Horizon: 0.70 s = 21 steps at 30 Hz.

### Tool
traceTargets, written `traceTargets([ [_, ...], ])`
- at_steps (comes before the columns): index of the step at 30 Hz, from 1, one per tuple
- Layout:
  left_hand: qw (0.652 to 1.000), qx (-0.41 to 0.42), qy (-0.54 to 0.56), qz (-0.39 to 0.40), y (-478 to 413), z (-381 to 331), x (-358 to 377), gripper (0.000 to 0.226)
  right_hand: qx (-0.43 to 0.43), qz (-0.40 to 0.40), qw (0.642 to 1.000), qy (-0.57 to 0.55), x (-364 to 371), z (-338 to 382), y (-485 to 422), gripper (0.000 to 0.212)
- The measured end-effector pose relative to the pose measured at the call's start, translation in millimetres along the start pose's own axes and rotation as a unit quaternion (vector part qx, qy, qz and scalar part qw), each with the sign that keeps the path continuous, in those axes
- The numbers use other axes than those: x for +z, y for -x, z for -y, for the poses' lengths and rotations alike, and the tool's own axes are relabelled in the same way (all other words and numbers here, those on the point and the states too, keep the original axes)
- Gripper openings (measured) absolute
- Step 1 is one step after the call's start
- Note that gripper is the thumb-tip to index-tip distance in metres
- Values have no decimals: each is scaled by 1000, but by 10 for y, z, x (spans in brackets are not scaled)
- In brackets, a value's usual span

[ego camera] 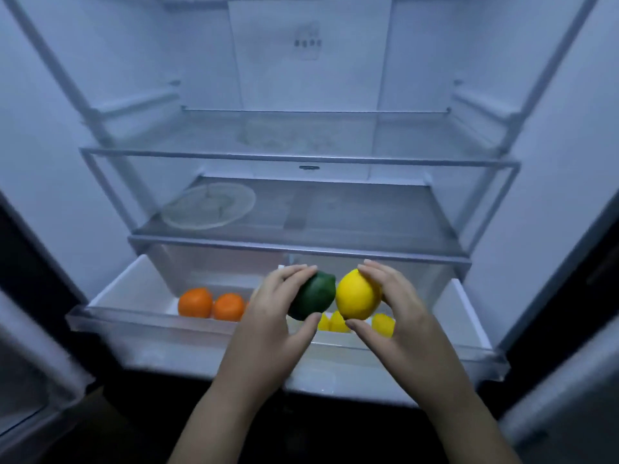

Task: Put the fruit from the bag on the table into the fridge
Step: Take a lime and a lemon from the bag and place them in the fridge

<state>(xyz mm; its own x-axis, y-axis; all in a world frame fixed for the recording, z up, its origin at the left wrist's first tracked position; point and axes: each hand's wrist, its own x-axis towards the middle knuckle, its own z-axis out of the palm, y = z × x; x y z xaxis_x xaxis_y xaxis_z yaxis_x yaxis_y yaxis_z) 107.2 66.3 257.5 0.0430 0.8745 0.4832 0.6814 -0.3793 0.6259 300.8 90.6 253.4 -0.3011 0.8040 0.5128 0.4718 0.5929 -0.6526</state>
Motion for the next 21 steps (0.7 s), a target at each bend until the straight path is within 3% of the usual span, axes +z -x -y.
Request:
traceTargets([
  [10,992,43,15,118,-576,652,303,54,104,53,991,69,82,-648,-270,61],
  [16,988,51,35,142,-845,1129,190,55,143,176,965,135,272,-1071,-529,63],
  [21,987,56,56,141,-990,1381,212,55,191,283,918,201,439,-1371,-732,73],
])
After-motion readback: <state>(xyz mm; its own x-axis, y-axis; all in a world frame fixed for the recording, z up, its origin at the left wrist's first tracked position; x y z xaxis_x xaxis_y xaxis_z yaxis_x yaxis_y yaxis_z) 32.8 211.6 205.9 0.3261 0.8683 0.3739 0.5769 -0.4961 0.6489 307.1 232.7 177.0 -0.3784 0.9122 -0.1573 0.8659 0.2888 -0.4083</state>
